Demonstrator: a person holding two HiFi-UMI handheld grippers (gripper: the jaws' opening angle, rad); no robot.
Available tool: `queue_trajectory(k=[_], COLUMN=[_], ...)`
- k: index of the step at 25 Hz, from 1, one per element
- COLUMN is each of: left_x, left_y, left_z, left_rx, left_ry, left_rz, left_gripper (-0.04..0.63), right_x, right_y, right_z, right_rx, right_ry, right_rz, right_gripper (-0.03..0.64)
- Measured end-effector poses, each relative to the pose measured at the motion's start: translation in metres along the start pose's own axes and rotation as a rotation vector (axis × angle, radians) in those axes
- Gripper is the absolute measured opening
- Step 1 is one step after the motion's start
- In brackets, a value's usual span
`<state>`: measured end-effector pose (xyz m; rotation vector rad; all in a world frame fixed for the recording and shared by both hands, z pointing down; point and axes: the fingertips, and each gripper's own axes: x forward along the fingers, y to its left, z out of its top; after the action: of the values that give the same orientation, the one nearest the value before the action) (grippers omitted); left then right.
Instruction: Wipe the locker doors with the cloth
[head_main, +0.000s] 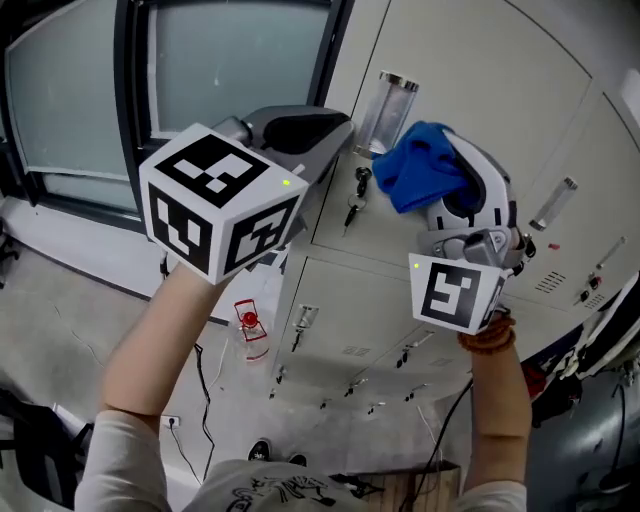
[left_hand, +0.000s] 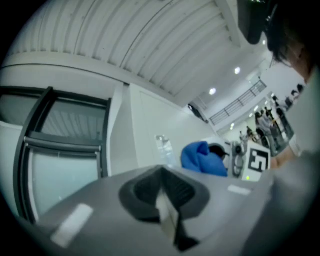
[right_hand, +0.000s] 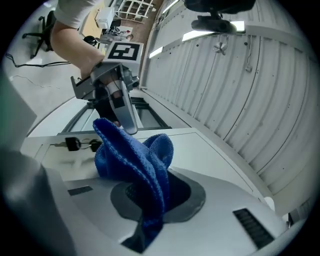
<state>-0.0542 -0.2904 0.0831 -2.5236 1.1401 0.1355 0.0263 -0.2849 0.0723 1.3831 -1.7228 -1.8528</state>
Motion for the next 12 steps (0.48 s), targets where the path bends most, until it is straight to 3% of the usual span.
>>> queue_trajectory(k=[12], left_x=[-0.017], left_y=[-0.011], left_z=[-0.074], left_rx=[-0.023], left_ry=[0.057], left_rz=[0.040], left_gripper=[0.003], right_x=[-0.029], right_y=[0.113], right_z=[0.010], right_rx=[0.003], right_ry=[-0.047], right_rz=[0.031], right_gripper=[0.029])
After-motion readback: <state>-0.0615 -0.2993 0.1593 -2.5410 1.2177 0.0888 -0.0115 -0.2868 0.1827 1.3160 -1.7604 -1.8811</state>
